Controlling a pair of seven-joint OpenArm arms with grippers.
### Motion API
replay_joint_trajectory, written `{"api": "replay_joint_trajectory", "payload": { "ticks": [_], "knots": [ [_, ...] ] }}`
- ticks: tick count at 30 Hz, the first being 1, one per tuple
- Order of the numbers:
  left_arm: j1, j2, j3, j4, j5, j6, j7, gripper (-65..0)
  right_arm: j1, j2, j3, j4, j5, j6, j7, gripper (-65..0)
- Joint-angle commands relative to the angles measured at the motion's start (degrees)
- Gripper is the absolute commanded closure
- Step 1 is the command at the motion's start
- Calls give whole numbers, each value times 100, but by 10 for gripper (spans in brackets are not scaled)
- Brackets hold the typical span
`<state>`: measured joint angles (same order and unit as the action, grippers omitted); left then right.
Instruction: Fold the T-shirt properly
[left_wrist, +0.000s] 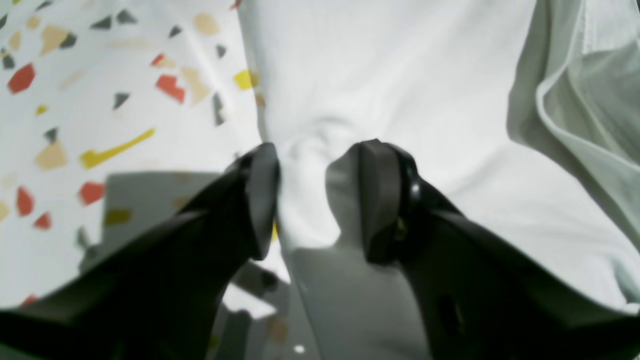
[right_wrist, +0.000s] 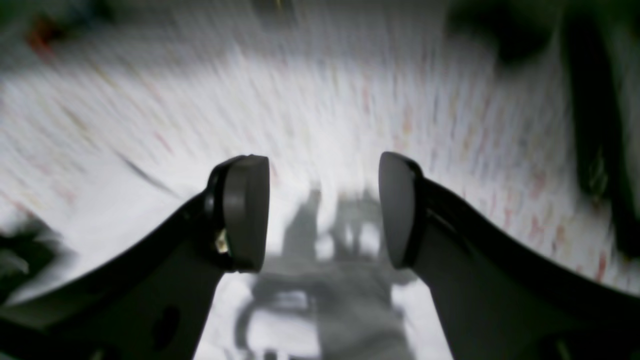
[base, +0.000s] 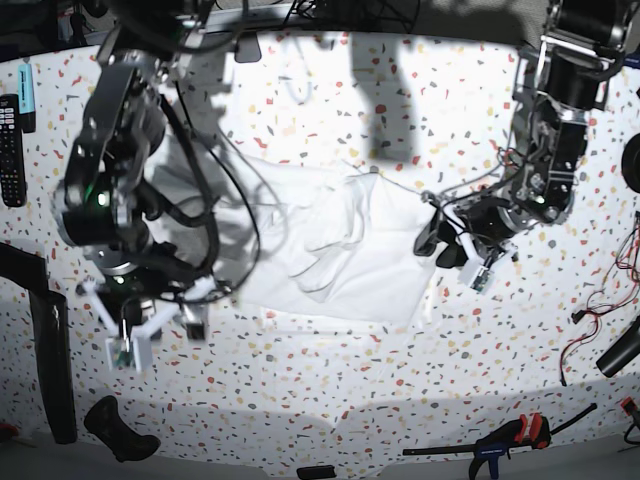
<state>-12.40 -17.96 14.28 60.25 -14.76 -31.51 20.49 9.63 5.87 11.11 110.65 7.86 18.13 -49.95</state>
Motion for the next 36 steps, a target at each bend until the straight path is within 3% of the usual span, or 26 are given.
{"api": "replay_joint_trajectory", "payload": {
  "ticks": [1,5,9,13,18,21,36],
  "knots": [
    [116,-234,4,-105,505,330,951,-254,166,101,114,-35,76,-11,164,-340],
    [114,-363,0,26,378,490,1016,-253,262,313,737,9,802,35,-94,-340],
    [114,-433,0,52,378,789,1139,-253,83,697,1331,31,1429,566,-673,-340],
    [116,-442,0,52,369,820,1329,-253,-595,1228,1700,-70,1744,960,-1379,-340],
    [116,-442,0,52,372,820,1384,-254,-1366,1633,2177,-87,2275,1010,-1377,-340],
    [116,-426,0,52,369,820,1384,-254,-1552,1720,2286,-162,2435,1174,-1377,-340],
    [114,-365,0,52,116,820,1292,-254,-1403,1683,2317,-186,1982,1123,-1370,-340]
  ]
}}
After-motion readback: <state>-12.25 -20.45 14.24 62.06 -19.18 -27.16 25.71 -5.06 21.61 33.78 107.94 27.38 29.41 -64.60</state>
